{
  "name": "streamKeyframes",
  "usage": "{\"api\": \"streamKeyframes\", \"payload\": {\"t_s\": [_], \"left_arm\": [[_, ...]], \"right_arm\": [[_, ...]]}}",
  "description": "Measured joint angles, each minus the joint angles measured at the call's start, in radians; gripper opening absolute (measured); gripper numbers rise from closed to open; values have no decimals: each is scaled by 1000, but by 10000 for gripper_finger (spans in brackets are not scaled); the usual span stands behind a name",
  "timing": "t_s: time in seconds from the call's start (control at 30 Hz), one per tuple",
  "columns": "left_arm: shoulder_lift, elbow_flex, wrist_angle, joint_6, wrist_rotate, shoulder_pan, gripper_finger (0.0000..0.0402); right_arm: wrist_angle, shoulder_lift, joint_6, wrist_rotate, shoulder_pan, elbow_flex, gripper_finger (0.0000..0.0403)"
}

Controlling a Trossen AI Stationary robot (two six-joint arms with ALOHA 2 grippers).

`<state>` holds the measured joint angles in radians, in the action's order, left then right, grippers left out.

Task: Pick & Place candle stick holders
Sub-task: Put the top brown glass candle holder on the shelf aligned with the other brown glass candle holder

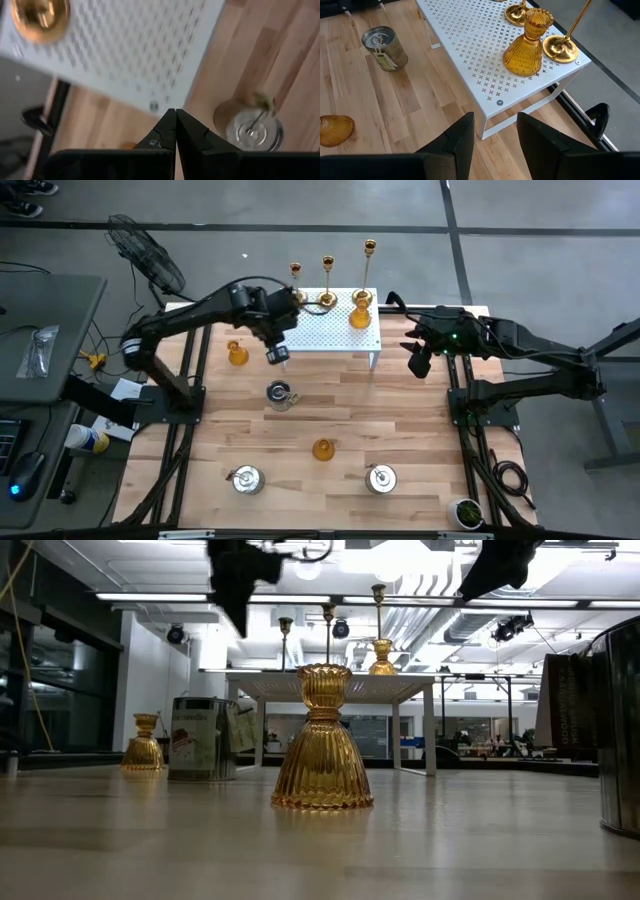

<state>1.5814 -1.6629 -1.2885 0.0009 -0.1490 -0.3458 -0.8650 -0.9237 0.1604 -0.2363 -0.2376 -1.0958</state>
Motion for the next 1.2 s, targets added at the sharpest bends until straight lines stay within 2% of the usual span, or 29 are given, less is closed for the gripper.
{"api": "streamKeyframes", "payload": {"t_s": [0.13, 0.23, 0.47, 0.73, 0.93, 1.03, 1.2], "left_arm": [[-183, 250, 115, -100, -10, -1, 0], [-317, 401, 179, -224, -62, 0, 0], [-507, 607, 173, -613, -212, -1, 0], [-591, 760, 202, -692, -264, -1, 0], [-640, 809, 210, -869, -330, -1, 9], [-647, 809, 218, -921, -334, -2, 38], [-635, 809, 176, -1032, -319, -41, 117]], "right_arm": [[0, 0, -2, 0, 0, 0, 140], [0, 0, -3, 0, 0, 0, 140], [1, 0, -3, 1, 0, 0, 140], [1, 0, -3, 2, 0, 0, 140], [1, 0, -1, 3, 0, 0, 140], [1, 0, -1, 2, 0, 0, 140], [1, 0, -3, 1, 0, 0, 140]]}}
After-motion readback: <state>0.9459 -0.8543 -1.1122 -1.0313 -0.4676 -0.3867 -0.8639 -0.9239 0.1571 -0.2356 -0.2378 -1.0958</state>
